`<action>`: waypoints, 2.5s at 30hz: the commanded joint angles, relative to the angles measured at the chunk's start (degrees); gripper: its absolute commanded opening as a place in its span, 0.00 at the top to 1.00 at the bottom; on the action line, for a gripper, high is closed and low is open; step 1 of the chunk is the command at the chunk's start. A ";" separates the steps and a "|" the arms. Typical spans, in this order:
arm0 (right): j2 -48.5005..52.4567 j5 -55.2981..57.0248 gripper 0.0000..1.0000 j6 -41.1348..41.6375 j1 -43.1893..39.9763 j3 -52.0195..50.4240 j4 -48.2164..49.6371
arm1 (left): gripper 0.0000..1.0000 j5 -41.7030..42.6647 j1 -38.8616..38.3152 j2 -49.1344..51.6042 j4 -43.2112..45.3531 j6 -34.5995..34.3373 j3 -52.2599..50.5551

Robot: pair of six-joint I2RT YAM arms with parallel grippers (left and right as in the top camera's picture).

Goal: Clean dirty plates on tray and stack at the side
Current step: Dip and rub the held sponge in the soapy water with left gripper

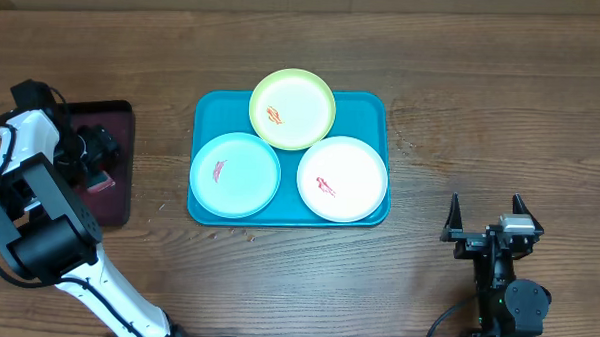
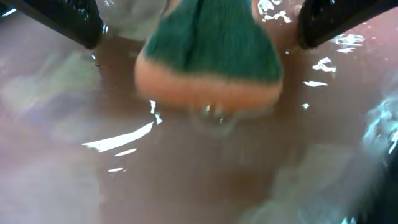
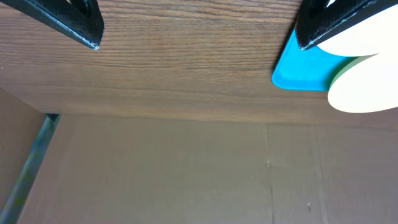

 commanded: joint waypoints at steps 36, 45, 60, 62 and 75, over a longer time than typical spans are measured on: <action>-0.57 -0.07 0.00 0.00 -0.20 -0.59 0.33 | 0.58 -1.22 0.09 0.96 -10.21 2.89 0.22; -0.57 -0.07 0.00 0.00 -0.17 -0.59 0.33 | 0.25 -0.87 0.09 0.96 -13.09 2.91 0.22; -0.57 -0.07 0.00 0.00 -0.20 -0.59 0.33 | 0.00 -0.83 0.09 0.96 -7.87 2.93 0.22; -0.57 -0.07 0.00 0.00 -0.20 -0.59 0.33 | 0.00 -1.05 0.09 0.96 -5.57 3.50 0.22; -0.57 -0.07 0.00 0.00 -0.20 -0.59 0.33 | 0.96 -1.25 0.13 0.96 3.32 4.24 0.22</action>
